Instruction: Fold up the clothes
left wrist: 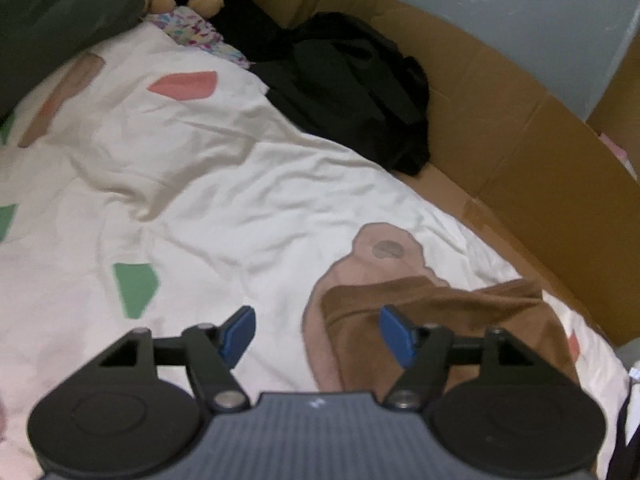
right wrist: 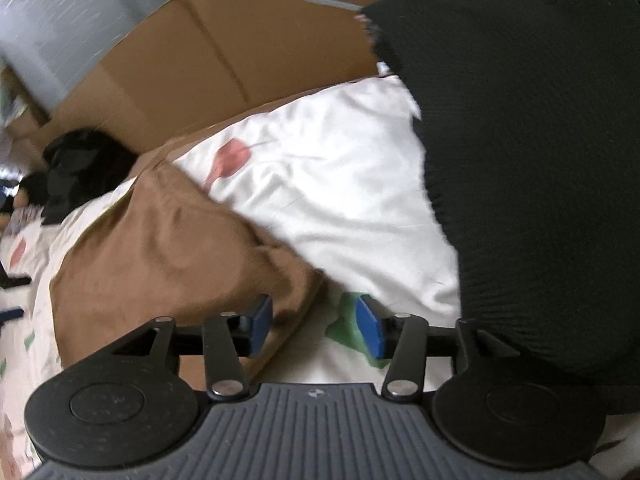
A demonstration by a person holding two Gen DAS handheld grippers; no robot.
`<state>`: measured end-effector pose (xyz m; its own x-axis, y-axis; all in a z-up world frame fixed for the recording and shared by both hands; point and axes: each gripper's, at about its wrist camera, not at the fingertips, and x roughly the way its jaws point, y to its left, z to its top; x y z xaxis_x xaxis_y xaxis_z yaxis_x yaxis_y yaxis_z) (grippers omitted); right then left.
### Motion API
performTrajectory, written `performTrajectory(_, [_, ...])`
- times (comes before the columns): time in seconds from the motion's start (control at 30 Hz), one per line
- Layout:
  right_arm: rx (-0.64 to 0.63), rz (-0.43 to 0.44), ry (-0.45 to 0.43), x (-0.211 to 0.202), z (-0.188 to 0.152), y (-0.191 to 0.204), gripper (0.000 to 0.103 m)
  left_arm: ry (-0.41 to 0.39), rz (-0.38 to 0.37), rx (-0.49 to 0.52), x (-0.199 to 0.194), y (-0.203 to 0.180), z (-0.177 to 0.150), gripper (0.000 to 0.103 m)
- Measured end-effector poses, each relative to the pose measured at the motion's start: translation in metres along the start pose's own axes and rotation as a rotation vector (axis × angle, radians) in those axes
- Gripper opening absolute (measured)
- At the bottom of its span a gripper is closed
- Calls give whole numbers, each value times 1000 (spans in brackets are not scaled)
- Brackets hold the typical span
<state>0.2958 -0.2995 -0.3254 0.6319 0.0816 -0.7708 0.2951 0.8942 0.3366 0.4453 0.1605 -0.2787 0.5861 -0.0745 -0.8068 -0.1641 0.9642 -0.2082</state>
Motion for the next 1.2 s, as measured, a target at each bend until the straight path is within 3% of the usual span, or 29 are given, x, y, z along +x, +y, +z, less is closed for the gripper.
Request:
performTrajectory(0.37, [-117, 78, -61, -29, -2, -1, 71, 38, -4, 108, -47, -14, -19, 74])
performTrajectory(0.5, [-155, 122, -80, -40, -2, 3, 83, 64, -36, 140, -59, -27, -29, 74])
performTrajectory(0.57, [-161, 142, -74, -46, -3, 3, 89, 57, -20, 138, -67, -31, -33, 80])
performTrajectory(0.63, [-167, 147, -72, -50, -5, 4, 91, 51, -7, 125, -73, -31, -36, 94])
performTrajectory(0.8, [-201, 141, -99, -63, -12, 7, 94, 48, 1, 137, -86, -31, -47, 95])
performTrajectory(0.9, [-211, 138, -119, -68, -16, 9, 103, 34, 20, 157, -94, -31, -56, 99])
performTrajectory(1.2, [-323, 186, -193, -92, -31, 22, 103, -18, 31, 215, -123, -39, -75, 102])
